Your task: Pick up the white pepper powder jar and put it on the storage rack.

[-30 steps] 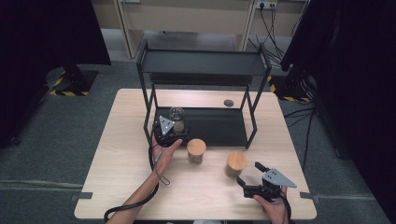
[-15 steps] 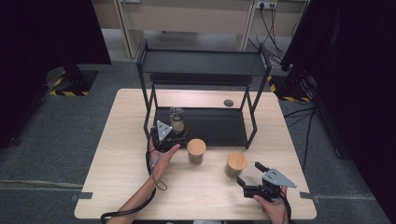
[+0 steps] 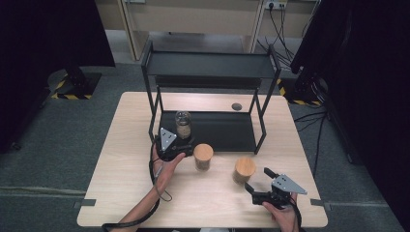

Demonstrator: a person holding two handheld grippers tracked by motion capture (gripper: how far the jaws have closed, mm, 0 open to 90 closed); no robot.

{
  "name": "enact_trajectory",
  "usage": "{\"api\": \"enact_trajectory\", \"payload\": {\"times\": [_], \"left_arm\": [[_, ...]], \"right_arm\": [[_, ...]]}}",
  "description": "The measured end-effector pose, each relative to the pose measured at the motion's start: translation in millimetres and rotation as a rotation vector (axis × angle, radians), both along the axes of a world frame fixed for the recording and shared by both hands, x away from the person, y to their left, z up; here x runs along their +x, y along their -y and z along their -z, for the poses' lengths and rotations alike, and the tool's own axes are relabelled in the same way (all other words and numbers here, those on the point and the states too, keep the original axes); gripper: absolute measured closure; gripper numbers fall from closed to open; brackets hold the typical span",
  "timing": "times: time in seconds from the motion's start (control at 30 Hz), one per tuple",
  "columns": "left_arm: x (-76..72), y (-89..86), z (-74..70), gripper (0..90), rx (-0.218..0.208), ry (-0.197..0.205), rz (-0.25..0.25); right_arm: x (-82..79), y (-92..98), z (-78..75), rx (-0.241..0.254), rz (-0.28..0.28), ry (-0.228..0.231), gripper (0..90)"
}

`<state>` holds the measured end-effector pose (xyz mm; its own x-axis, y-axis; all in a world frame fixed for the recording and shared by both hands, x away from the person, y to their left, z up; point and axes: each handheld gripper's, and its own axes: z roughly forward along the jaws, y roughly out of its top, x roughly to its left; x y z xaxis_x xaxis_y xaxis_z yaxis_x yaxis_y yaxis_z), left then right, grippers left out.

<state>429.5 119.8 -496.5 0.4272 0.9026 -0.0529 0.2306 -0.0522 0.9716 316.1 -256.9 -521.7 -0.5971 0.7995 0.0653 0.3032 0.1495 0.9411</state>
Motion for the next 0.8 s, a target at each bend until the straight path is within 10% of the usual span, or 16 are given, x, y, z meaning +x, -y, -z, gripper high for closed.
{"api": "enact_trajectory", "payload": {"times": [0.8], "left_arm": [[-17.6,-9.5,10.5,2.5,-0.013,0.018,0.017]], "right_arm": [[-0.1,-0.2,0.0,-0.003,-0.001,0.001,2.6]]}}
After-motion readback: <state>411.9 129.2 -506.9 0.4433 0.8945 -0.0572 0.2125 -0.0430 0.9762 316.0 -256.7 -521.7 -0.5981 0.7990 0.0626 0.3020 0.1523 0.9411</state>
